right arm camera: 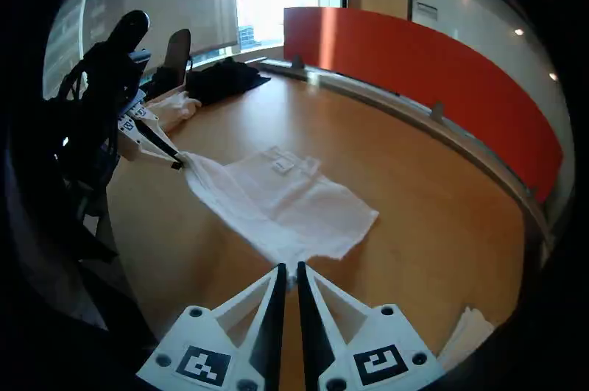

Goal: Fold towel

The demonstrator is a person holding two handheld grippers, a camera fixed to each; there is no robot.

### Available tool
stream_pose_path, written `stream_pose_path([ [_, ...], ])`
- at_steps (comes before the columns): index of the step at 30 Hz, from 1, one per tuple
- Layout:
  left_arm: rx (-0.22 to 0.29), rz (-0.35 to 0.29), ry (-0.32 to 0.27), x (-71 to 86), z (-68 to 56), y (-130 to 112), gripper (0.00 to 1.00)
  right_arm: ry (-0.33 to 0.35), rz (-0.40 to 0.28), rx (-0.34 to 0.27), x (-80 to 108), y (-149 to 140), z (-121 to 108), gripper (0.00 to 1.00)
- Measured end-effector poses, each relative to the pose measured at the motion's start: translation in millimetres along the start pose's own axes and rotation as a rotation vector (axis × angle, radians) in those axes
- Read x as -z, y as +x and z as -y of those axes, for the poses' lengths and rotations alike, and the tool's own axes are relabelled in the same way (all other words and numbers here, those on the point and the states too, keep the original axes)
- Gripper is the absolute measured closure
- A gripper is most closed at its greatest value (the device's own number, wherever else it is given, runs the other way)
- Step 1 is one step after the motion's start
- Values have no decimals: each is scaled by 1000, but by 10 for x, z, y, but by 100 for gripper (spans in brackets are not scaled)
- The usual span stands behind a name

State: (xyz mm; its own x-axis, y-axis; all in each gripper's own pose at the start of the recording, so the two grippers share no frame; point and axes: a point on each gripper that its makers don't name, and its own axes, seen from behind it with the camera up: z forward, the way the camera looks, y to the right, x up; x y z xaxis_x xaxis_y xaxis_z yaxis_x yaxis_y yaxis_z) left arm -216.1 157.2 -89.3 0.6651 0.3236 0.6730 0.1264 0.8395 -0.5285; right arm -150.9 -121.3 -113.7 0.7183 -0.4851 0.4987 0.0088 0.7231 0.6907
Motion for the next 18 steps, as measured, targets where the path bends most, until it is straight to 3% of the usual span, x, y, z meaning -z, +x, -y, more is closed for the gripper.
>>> stream_pose_path([
  [8,31,26,-4,162,-133,-63,87,3,0,6,130,39,36,89],
  [18,49,36,14,140,-141,-72,87,8,0,7,99,72,11,89],
])
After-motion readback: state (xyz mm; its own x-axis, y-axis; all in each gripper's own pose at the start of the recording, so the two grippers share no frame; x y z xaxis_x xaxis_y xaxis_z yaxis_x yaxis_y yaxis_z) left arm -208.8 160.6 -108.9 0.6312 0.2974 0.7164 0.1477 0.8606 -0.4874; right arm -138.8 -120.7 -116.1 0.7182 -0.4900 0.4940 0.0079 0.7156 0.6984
